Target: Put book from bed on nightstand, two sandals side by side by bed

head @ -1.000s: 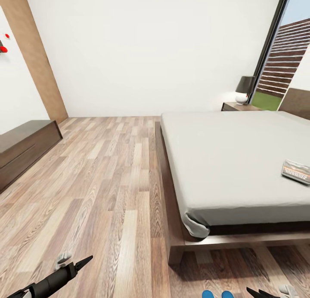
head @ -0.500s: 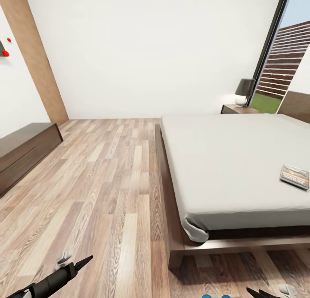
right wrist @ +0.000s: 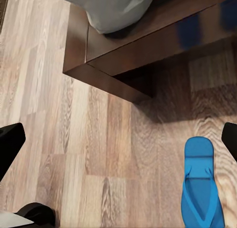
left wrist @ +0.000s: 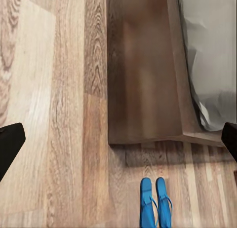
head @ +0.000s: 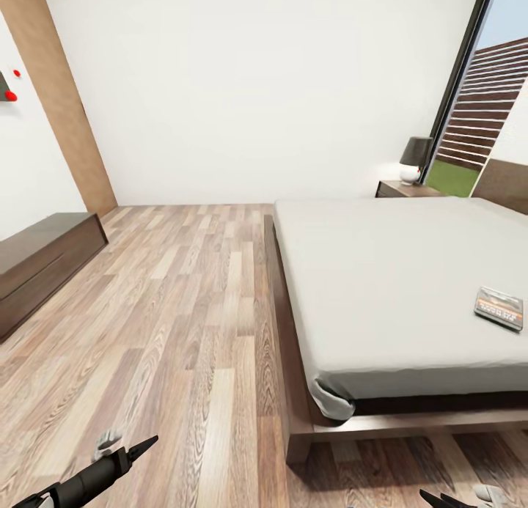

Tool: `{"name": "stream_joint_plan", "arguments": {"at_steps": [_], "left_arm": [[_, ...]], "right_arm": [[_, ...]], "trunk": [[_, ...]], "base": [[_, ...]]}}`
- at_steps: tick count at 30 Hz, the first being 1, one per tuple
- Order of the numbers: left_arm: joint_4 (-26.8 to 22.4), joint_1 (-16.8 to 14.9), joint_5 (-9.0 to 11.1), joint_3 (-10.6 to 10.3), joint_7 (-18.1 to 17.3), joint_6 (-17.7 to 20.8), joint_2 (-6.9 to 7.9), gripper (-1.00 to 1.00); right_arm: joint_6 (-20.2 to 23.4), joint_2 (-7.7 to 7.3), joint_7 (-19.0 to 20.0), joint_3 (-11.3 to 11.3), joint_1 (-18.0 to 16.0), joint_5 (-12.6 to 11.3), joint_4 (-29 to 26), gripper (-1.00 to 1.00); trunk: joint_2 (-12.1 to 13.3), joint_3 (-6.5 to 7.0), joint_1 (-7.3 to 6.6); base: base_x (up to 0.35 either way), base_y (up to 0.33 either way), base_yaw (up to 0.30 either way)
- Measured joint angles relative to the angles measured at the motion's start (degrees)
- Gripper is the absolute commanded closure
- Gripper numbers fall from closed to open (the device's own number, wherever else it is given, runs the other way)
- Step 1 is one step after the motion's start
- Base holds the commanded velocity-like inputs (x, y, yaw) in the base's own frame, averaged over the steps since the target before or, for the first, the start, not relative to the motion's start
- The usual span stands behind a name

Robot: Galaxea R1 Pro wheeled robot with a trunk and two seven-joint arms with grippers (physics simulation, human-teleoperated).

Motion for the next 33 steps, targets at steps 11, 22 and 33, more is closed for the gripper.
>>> {"name": "stream_joint_plan", "arguments": {"at_steps": [11,22,33], "left_arm": [[0.0,0.0,0.0,0.0,0.0,0.0,0.0,-1.0],[0.0,0.0,0.0,0.0,0.0,0.0,0.0,-1.0],[0.0,0.0,0.0,0.0,0.0,0.0,0.0,-1.0]], "right_arm": [[0.0,0.0,0.0,0.0,0.0,0.0,0.0,-1.0],[0.0,0.0,0.0,0.0,0.0,0.0,0.0,-1.0],[0.0,0.0,0.0,0.0,0.0,0.0,0.0,-1.0]], "trunk": [[4.4,2.7,-2.42],[8.8,5.66,-4.83],[13.2,8.63,-7.25]], "base": [[0.0,0.0,0.0],[0.0,0.0,0.0],[0.0,0.0,0.0]]}}
